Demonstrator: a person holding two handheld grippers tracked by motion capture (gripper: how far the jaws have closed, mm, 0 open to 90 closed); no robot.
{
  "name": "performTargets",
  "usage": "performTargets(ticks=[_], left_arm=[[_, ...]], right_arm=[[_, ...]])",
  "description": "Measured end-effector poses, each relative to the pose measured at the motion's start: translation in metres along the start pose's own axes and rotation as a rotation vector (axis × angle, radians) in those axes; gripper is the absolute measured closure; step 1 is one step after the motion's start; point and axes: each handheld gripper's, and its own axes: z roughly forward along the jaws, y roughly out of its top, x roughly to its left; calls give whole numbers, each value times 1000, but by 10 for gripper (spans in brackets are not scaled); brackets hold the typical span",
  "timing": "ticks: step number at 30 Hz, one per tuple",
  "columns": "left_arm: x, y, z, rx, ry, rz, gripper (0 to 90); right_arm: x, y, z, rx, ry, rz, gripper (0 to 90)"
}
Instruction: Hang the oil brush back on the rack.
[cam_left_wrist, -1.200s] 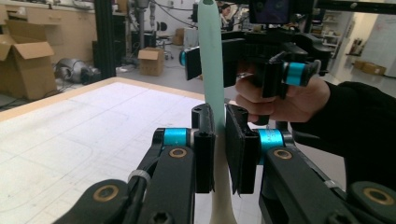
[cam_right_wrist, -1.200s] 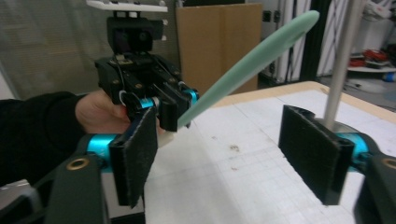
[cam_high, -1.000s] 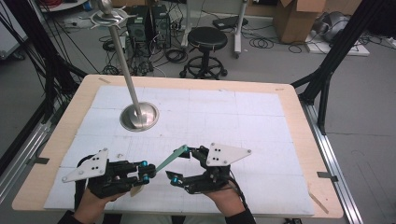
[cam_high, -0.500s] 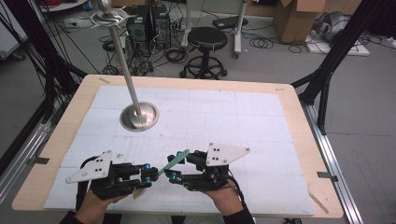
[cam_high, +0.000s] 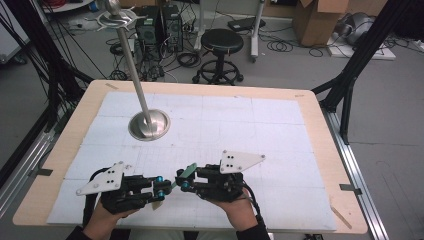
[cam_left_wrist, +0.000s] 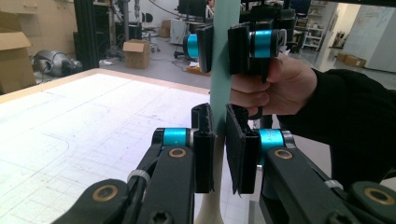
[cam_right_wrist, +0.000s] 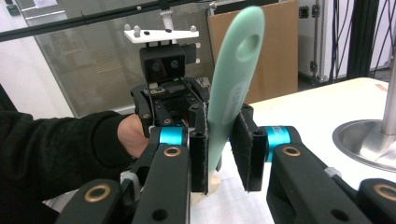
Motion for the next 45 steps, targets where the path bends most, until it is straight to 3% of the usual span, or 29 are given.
performTargets(ticks=[13,15,16,19,24,31,35,39,45], left_arm=[[-1,-3,4,11,-14,-17,815],[0,-3,4,8,-22,-48,807],[1,-3,5,7,-31,-66,788],[4,-3,5,7,-51,-108,597],[5,-2,3,-4,-127,-141,520],[2,-2,6,-1,-173,-124,526],[0,-2,8,13,-204,-119,553],[0,-2,8,25,-216,-118,620],[-1,-2,7,35,-227,-96,716]], right_arm=[[2,0,4,-4,5,11,794],[2,1,4,0,7,13,796],[2,2,4,-1,7,8,797],[3,4,2,-7,14,15,807],[3,13,-1,0,40,-1,824],[3,21,9,8,110,-3,826],[0,21,17,13,178,11,826],[-1,22,23,7,244,16,826],[-2,23,26,10,286,19,826]])
